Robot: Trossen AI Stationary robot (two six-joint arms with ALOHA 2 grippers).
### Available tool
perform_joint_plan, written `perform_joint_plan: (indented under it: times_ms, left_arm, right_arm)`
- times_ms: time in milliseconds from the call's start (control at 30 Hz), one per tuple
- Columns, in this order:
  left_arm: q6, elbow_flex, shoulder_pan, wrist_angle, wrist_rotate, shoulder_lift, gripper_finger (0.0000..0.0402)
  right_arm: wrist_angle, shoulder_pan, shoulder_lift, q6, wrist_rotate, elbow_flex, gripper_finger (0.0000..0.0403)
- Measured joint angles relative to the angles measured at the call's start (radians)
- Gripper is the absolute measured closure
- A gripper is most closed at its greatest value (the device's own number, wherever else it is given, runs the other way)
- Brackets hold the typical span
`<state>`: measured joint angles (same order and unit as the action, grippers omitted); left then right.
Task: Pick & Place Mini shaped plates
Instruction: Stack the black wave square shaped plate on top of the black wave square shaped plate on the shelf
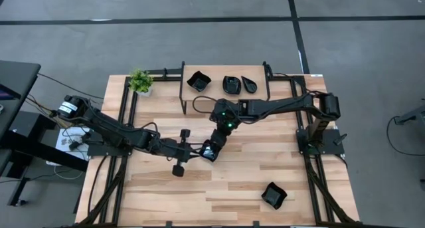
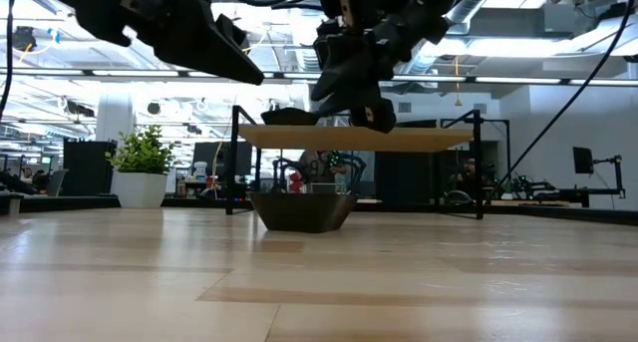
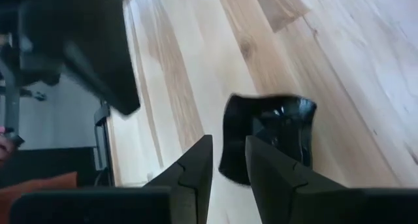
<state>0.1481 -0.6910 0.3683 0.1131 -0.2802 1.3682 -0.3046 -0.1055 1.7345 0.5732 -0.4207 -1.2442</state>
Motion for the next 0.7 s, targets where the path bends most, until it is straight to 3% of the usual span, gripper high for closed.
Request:
perform_joint_plan:
  times_ms: [200,433,700]
  left_arm:
    - [-0.060,0.000,-0.047,0.000,0.030,0.000,0.0325]
    - [-0.080,-0.078,-0.075,-0.012,0.091,0.095,0.0274]
    - [-0.077,-0.274,-0.072,-0.241,0.134,0.285,0.0267]
  right_arm:
    - [-0.101,0.008,-0.043,-0.063,0.006,0.002,0.0315]
    - [-0.189,0.078,-0.165,-0.128,0.216,0.032,0.0315]
    - [-0.188,0.182,-0.311,-0.070,0.377,0.093,0.0315]
